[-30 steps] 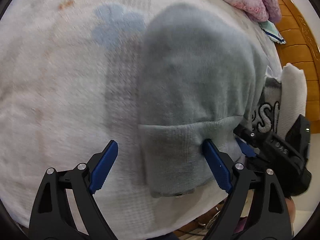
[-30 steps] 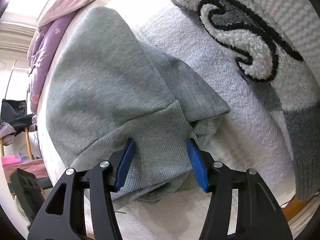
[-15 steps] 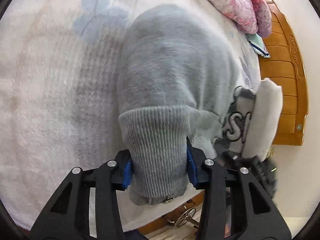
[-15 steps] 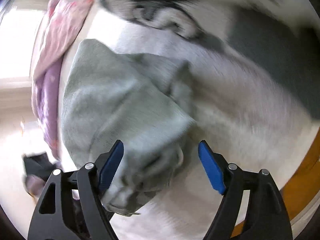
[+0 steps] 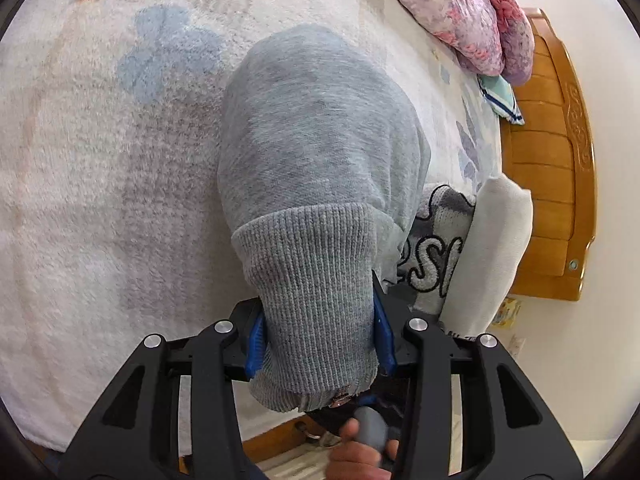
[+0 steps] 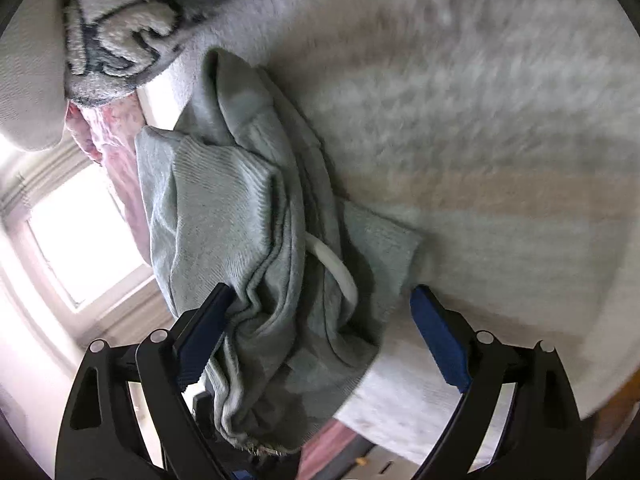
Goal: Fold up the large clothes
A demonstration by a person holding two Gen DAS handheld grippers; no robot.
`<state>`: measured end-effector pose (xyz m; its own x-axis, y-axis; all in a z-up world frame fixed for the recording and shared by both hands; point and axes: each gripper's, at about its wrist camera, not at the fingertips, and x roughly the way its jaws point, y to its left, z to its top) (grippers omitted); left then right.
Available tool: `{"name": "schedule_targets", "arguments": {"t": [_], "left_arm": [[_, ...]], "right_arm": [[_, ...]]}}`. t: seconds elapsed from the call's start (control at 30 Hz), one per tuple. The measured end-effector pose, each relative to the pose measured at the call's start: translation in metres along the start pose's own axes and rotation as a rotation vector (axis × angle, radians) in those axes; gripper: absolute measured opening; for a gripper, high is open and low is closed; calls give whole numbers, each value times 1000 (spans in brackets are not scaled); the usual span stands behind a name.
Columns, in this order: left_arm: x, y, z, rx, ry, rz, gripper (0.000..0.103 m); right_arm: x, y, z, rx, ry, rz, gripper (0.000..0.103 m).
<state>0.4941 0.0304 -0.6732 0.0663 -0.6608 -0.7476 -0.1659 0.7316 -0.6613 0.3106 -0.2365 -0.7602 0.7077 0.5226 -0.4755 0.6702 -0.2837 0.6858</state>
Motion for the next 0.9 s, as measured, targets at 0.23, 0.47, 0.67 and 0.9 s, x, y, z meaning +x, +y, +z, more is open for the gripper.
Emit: {"name": "schedule_targets", "arguments": {"t": [0.23,0.47,0.67,0.9], "left_arm": [[-1,12,3,-69,19,-35,42],[0,18,6,-81,30,-1,46],[-6,22,11,-71,87,-15,55],[-41,21,26,-10,68,-65,89]], "right_arm": [[14,-7,-11,-43,19,112,78],[31,19,-5,-194,24,67,41],[10,40,-12,-356,35,-26,28],[16,44,4,-345,63,-76,28]]}}
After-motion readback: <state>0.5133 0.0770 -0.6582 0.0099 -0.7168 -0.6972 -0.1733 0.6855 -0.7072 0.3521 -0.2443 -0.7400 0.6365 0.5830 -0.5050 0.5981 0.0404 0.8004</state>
